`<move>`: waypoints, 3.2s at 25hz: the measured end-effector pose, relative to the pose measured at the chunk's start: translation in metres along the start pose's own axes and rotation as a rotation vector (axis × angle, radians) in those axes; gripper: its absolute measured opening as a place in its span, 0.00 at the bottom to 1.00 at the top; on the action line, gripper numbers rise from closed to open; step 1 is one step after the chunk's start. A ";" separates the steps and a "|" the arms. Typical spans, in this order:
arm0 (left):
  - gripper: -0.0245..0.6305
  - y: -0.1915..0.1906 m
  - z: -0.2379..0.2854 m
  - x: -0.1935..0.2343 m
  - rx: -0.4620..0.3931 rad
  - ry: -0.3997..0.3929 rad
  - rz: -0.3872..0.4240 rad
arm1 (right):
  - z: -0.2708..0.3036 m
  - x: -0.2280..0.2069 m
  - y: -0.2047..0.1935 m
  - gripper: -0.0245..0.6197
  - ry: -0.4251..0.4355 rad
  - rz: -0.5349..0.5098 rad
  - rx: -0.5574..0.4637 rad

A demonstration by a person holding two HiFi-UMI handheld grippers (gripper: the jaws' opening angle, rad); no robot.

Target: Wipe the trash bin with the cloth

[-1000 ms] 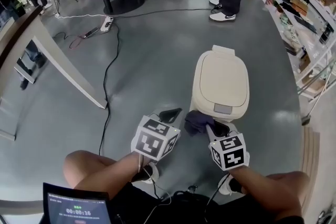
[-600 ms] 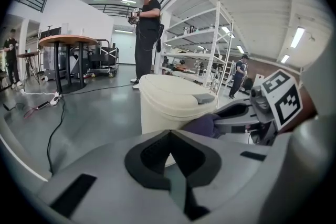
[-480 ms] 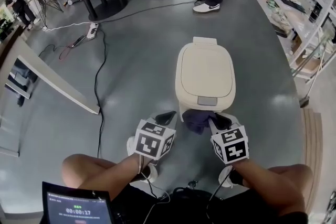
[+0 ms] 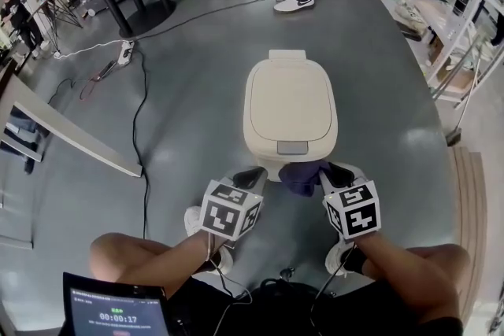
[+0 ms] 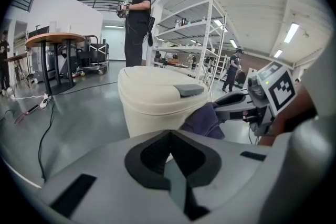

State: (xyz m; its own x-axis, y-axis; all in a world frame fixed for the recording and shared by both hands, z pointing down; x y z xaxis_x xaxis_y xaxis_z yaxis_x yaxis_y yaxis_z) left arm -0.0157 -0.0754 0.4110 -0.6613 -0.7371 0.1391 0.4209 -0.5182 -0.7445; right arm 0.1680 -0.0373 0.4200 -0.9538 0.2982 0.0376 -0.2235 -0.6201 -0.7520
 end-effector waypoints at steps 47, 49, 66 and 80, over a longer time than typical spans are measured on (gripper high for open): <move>0.04 -0.044 -0.012 0.039 0.000 0.115 -0.109 | 0.081 0.057 -0.029 0.15 0.234 0.027 0.192; 0.04 -0.044 -0.012 0.038 -0.001 0.115 -0.114 | 0.083 0.056 -0.028 0.15 0.227 0.023 0.194; 0.04 -0.047 -0.002 0.036 0.027 0.080 -0.054 | 0.085 0.033 -0.044 0.15 0.153 0.064 0.233; 0.04 -0.041 0.047 0.003 0.098 0.032 0.025 | 0.081 -0.032 -0.078 0.15 0.053 0.120 0.250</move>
State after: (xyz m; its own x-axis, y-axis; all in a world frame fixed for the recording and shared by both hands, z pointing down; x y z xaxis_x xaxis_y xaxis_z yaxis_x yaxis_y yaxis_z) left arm -0.0060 -0.0772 0.4723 -0.6683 -0.7372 0.0991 0.4957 -0.5407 -0.6796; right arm 0.1993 -0.0572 0.5313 -0.9661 0.2451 -0.0815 -0.1582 -0.8109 -0.5633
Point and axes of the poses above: the fingertips, and each gripper's own axes: z forward along the fingers, x to its left, y out of its top, the point moved 6 cm from there along -z, backward along the fingers, and after that the axes turned 2 degrees about x, right-handed, at the moved point
